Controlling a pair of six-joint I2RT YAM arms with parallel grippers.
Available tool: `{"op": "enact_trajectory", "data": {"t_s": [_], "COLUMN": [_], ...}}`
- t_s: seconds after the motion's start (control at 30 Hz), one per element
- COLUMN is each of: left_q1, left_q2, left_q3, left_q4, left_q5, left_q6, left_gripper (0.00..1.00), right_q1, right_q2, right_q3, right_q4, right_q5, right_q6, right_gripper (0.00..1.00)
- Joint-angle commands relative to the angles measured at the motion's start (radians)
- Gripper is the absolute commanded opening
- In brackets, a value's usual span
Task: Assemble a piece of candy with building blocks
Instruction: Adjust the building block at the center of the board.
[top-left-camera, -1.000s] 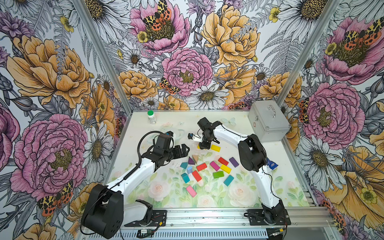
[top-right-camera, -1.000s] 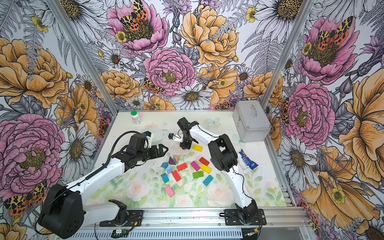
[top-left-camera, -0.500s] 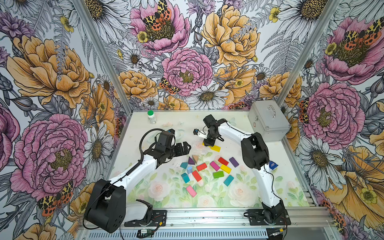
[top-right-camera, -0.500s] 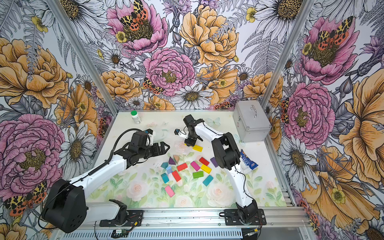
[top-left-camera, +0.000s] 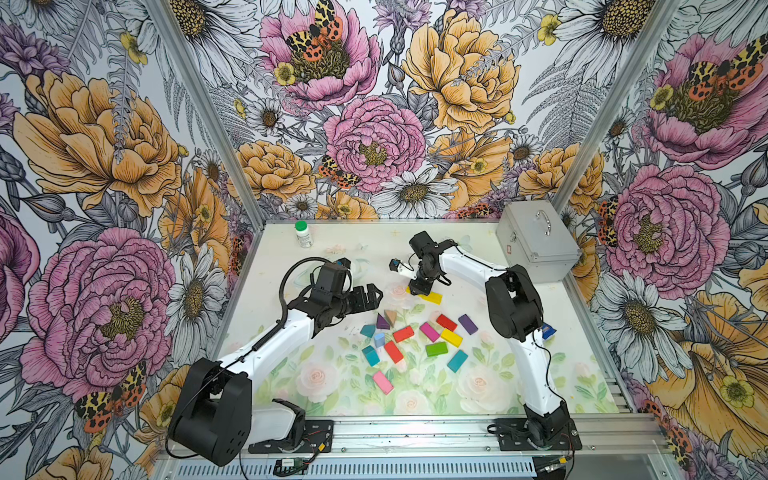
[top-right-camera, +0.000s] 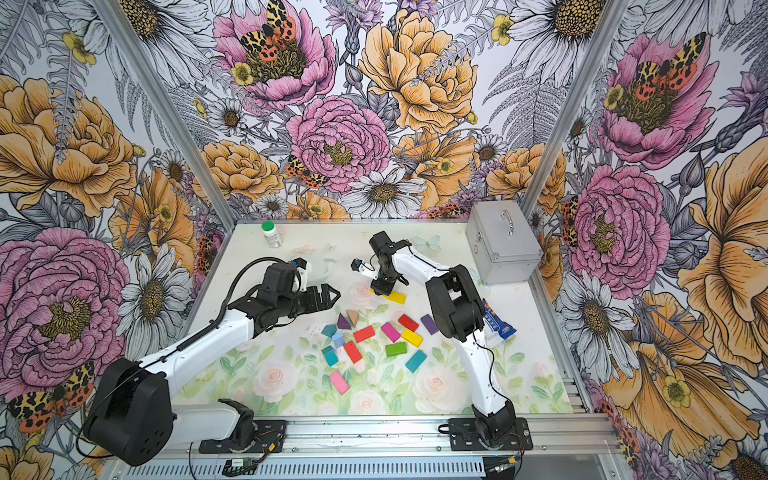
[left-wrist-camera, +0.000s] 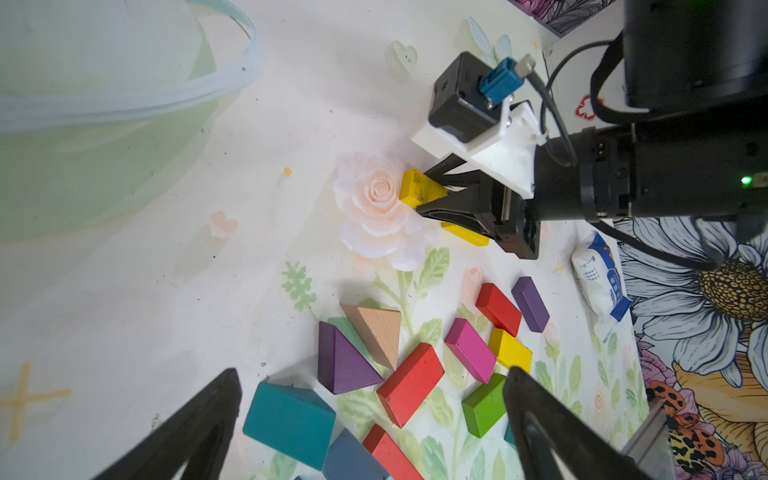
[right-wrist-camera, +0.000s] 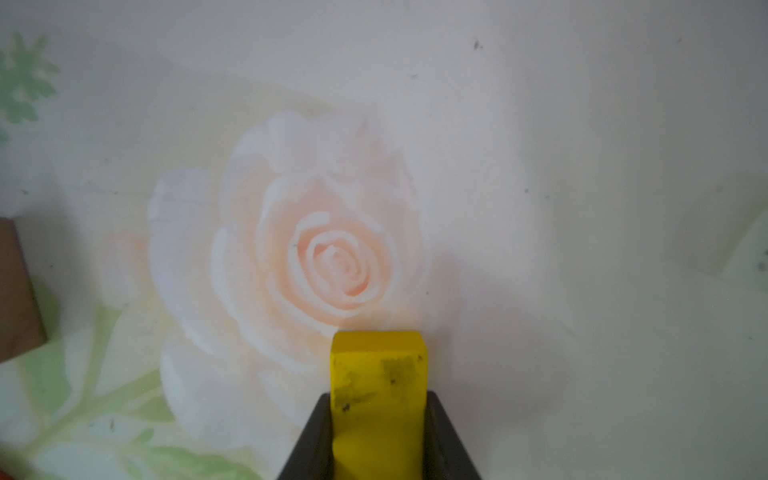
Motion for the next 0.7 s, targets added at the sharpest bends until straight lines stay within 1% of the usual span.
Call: {"op": "enact_trajectory", "data": {"t_s": [0.0, 0.23, 0.3, 0.4, 0.53, 0.6, 0.67], "left_q1": [-0.01, -0.012, -0.012, -0.012, -0.013, -0.015, -0.017], "left_q2": [0.0, -0.001, -0.001, 0.0, 0.002, 0.0, 0.001], "left_q3": [0.007, 0.0, 0.0, -0.001, 0.002, 0.002, 0.004], "left_q4": [0.015, 0.022, 0.023, 0.027, 0.027, 0.026, 0.026], "left_q5": [-0.004, -0.007, -0.007, -0.005, -0.004, -0.004, -0.004], "left_q6": [0.015, 0.013, 0.01, 0.01, 0.012, 0.013, 0.015], "left_gripper": [0.99, 0.98, 0.99, 0.99, 0.99, 0.99, 0.99], "right_q1": [0.0, 0.002, 0.002, 0.002, -0.004, -0.01, -0.018], "right_q2": [-0.009, -0.013, -0.017, -0.032, -0.075, -0.105, -0.14], "right_q3": [-0.037, -0.051, -0.051, -0.045, -0.044, -0.047, -0.056], "right_q4": [-0.055, -0.06, -0.06, -0.058, -0.057, -0.055, -0.055], "right_q5": [-0.025, -0.015, -0.016, -0.015, -0.022, -0.017, -0.014], "right_q6": [0.018, 0.015, 0.016, 0.023, 0.039, 0.063, 0.107], "right_gripper": [0.24, 0.26, 0.31, 0.41, 0.51, 0.56, 0.58]}}
